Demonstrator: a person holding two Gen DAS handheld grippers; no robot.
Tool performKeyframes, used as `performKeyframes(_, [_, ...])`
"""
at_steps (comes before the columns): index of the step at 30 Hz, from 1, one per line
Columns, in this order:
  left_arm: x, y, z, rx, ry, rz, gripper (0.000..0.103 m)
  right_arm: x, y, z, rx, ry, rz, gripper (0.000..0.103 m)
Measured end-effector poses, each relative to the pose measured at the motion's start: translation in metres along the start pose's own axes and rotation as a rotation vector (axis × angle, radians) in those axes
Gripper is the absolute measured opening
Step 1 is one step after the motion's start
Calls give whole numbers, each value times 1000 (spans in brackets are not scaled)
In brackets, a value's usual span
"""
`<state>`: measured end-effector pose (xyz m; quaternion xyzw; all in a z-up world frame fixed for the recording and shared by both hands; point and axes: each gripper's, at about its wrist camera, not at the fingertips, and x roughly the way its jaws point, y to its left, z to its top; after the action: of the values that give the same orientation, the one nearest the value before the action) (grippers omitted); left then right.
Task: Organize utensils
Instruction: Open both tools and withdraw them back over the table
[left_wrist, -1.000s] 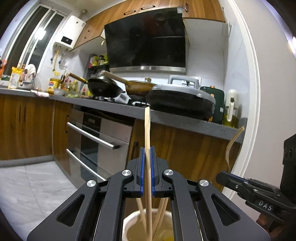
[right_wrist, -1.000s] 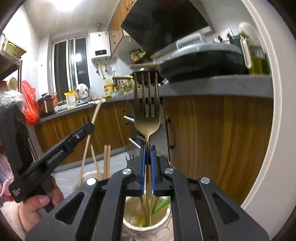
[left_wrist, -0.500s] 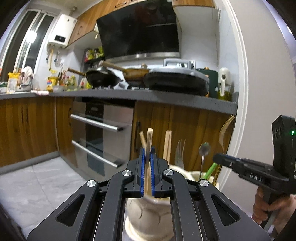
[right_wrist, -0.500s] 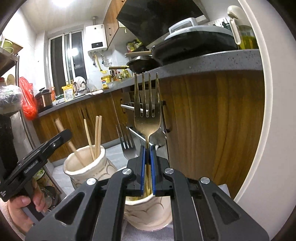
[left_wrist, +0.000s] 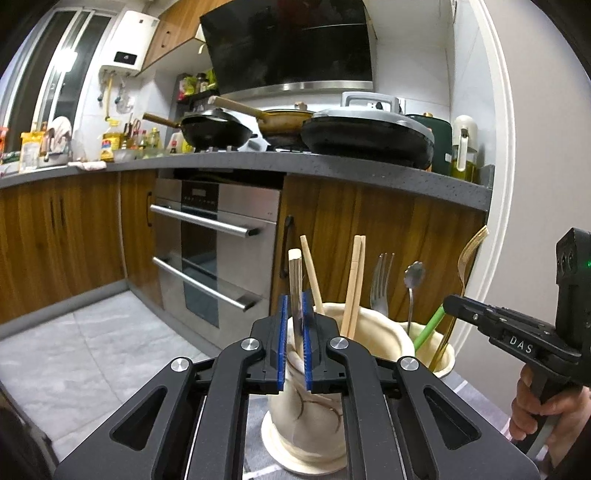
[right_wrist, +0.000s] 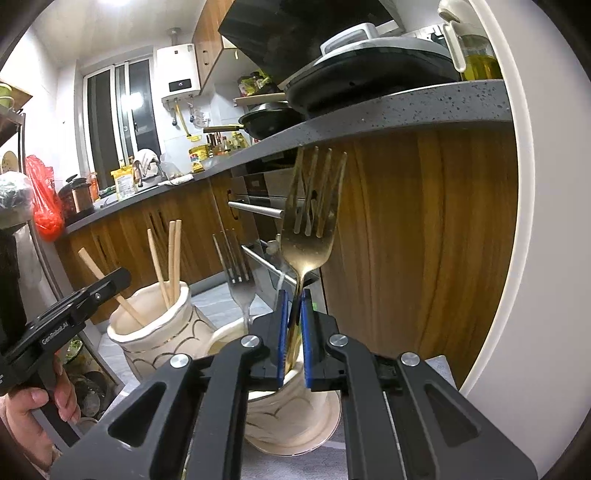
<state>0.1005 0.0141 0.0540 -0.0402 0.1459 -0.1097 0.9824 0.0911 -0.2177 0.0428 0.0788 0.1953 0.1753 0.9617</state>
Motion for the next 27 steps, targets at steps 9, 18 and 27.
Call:
performKeyframes(9, [-3, 1, 3, 4, 3, 12, 19, -3, -2, 1, 7, -5, -2, 23])
performKeyframes(18, [-20, -5, 9, 19, -10, 26, 49, -22, -1, 2, 6, -21, 3, 52])
performKeyframes(27, [-55, -8, 8, 15, 10, 50, 94, -45, -2, -15, -25, 66, -23, 96])
